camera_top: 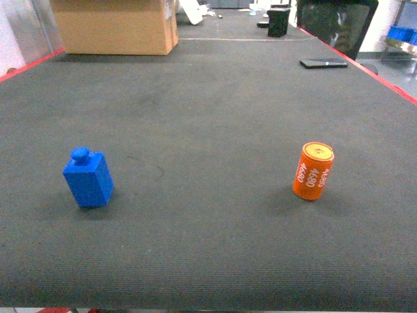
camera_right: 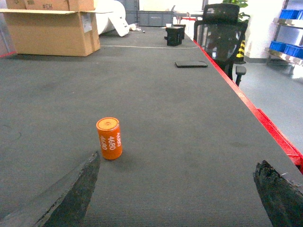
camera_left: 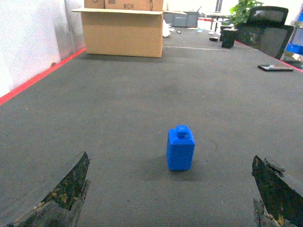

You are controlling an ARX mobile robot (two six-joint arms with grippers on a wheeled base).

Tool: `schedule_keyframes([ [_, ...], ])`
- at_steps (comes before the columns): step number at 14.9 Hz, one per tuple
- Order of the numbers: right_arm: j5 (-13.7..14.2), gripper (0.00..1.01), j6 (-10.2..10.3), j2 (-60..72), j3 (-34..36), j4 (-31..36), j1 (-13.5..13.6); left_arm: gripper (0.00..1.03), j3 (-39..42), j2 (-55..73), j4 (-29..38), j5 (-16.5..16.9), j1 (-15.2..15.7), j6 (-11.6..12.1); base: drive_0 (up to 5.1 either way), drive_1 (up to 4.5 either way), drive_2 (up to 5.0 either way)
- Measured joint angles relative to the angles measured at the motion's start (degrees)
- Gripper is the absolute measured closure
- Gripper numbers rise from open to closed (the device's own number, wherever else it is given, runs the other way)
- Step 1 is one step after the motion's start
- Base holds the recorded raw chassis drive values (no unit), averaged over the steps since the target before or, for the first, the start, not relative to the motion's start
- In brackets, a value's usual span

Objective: Sort blue parts and orange caps into right shelf containers

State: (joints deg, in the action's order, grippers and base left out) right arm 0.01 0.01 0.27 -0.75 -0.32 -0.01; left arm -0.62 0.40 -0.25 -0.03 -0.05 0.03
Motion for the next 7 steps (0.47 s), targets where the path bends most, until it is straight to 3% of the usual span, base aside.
schedule_keyframes([
  [7, 0.0, 0.03, 0.0, 0.0, 0.0, 0.0, 0.0, 0.05, 0.0, 0.0, 0.0, 0.0, 0.0, 0.0, 0.0, 0.0, 0.0],
])
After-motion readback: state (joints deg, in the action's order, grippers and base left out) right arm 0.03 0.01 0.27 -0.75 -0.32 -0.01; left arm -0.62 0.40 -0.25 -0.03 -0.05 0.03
